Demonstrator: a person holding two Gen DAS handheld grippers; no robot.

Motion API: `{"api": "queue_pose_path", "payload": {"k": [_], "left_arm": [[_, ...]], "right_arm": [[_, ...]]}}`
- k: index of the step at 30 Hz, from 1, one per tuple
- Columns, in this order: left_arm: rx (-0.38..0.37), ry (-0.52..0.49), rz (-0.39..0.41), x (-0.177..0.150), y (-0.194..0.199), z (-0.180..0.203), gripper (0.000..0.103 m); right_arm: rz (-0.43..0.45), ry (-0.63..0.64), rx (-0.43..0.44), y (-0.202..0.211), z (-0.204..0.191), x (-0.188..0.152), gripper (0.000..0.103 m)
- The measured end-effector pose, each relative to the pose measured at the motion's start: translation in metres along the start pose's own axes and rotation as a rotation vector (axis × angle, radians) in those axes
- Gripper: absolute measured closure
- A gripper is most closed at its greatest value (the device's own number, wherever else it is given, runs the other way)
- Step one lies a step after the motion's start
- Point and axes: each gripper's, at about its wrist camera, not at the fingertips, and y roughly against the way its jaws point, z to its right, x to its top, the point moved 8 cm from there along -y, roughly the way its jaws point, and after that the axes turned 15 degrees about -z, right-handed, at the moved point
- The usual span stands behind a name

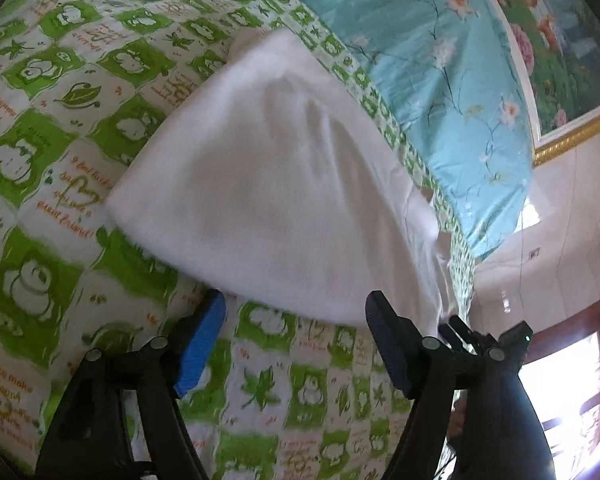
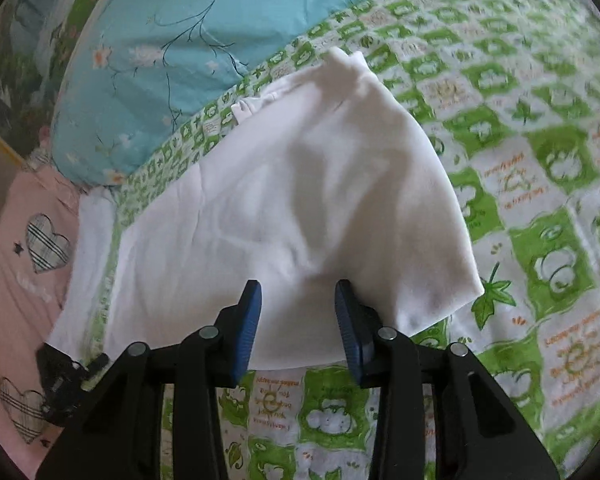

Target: Fold large clothes

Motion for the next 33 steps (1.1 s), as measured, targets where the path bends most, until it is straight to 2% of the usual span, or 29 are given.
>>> {"api": "queue_pose_path", "payload": {"k": [4,8,9,10,11,13,15,18,21,22,25,29,31,33], "left_arm": [[-0.016,0.056,0.065,0.021,-0.003,-0.002,0.028],[0.007,0.075,0.120,0.042,-0.008,0.002,0.028],[0.015,0.074,0.127,0.045,-0.009,0.003,0.028],[0.026,0.070,0.132,0.048,-0.011,0.005,0.029],[0.037,0.064,0.136,0.050,-0.013,0.006,0.030],[0.048,0.062,0.140,0.055,-0.015,0.008,0.037],[0.038,0.061,0.129,0.058,-0.018,0.007,0.065],[0.017,0.070,0.119,0.061,-0.020,0.001,0.073],[0.012,0.035,0.128,0.062,-0.014,0.009,0.081],[0.003,0.017,0.133,0.062,-0.011,0.015,0.082],[-0.006,-0.095,0.153,0.065,0.003,0.051,0.084],[-0.009,-0.294,0.150,0.066,0.005,0.127,0.084],[0.008,-0.394,0.137,0.061,-0.005,0.164,0.085],[0.035,-0.515,0.106,0.053,-0.027,0.205,0.086]], "right_arm": [[0.009,0.053,0.050,-0.002,-0.031,0.006,0.063],[-0.029,0.120,0.075,-0.023,-0.067,0.015,0.064],[-0.042,0.145,0.072,-0.031,-0.078,0.018,0.072],[-0.057,0.172,0.064,-0.040,-0.089,0.021,0.085],[-0.070,0.189,0.061,-0.046,-0.096,0.021,0.088],[-0.095,0.230,0.061,-0.063,-0.117,0.028,0.092],[-0.107,0.282,0.028,-0.078,-0.134,0.036,0.096],[-0.139,0.333,-0.020,-0.102,-0.149,0.042,0.097],[-0.216,0.349,-0.058,-0.131,-0.146,0.036,0.098],[-0.239,0.359,-0.085,-0.142,-0.141,0.032,0.098],[-0.224,0.331,-0.044,-0.149,-0.131,0.032,0.100],[-0.228,0.304,-0.010,-0.147,-0.127,0.031,0.100],[-0.244,0.270,0.048,-0.141,-0.124,0.032,0.099],[-0.258,0.172,0.177,-0.125,-0.115,0.036,0.097]]}}
